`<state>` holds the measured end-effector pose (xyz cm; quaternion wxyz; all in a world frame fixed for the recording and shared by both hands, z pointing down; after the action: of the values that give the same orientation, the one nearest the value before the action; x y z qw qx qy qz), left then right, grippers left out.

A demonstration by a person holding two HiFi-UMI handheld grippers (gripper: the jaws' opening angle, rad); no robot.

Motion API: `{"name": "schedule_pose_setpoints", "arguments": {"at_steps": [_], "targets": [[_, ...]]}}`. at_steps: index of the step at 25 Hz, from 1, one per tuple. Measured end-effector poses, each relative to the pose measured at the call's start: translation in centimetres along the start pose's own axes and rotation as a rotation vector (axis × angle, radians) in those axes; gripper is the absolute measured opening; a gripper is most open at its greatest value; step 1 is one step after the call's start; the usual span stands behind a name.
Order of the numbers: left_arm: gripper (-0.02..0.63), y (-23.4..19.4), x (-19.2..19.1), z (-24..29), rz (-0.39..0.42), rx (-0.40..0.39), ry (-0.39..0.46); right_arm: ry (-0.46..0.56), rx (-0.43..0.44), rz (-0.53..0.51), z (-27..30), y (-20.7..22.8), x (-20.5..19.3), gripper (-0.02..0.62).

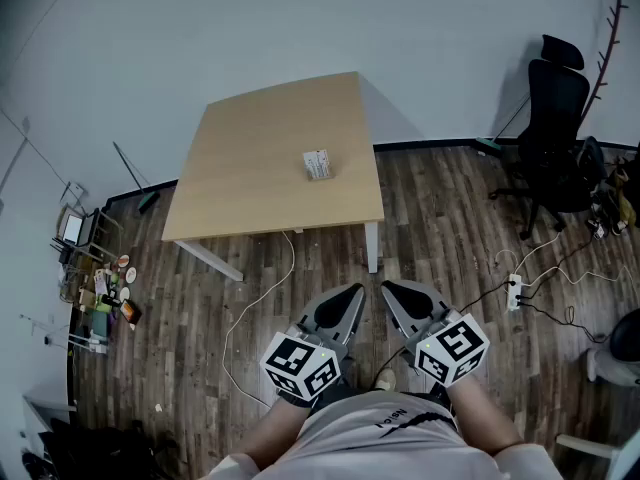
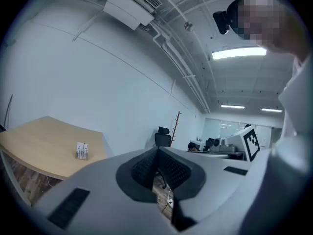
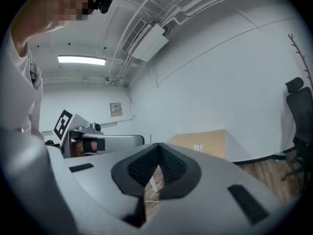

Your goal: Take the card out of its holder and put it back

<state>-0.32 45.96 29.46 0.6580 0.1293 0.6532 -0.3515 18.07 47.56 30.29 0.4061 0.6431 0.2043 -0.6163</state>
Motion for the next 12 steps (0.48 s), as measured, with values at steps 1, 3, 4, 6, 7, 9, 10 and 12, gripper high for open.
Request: {"name": "schedule_pose_setpoints", "arguments": {"at_steps": [1,3,4,6,7,9,10,12], "targets": [[0.012,0.1,0.0,0.1,0.002,0.002,-0.001,0.001,0.001,0.002,0.0,0.1,0.0,0.012],[0.012,0.2,0.0,0.2,0.005,0.007,-0.003,0.004,0.004,0.005,-0.1,0.4,0.0,0.012],[0.012,0.2,0.1,0.3,0.005,0.01,-0.003,0.006,0.007,0.007,0.0,0.5,0.0,0.012],[0.013,0.0,0.1,0.4,0.004,0.017,-0.003,0.012,0.02,0.016,0.2,0.7,0.1,0.012],[0.012,-0.1,0.2,0.4,0.004,0.02,-0.004,0.016,0.031,0.022,0.3,0.8,0.1,0.012],[0.013,-0.3,0.2,0.4,0.004,0.025,-0.006,0.02,0.046,0.033,0.6,0.9,0.1,0.012],[0.013,-0.5,0.2,0.5,0.004,0.027,-0.008,0.02,0.047,0.035,0.8,1.0,0.1,0.012],[0.012,-1.1,0.3,0.6,0.004,0.032,-0.01,0.02,0.047,0.04,1.3,1.2,0.0,0.012]]}}
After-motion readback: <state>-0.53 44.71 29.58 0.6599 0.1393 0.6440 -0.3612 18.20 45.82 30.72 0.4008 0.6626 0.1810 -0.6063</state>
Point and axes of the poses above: the fingertips, and each gripper's own axes: z forward along the fingers, y to its right, x out of its top, the point moved 10 cm from there along -z, backward along the fingers, and after that the axes turned 1 degree about z, right-handed, at the moved point
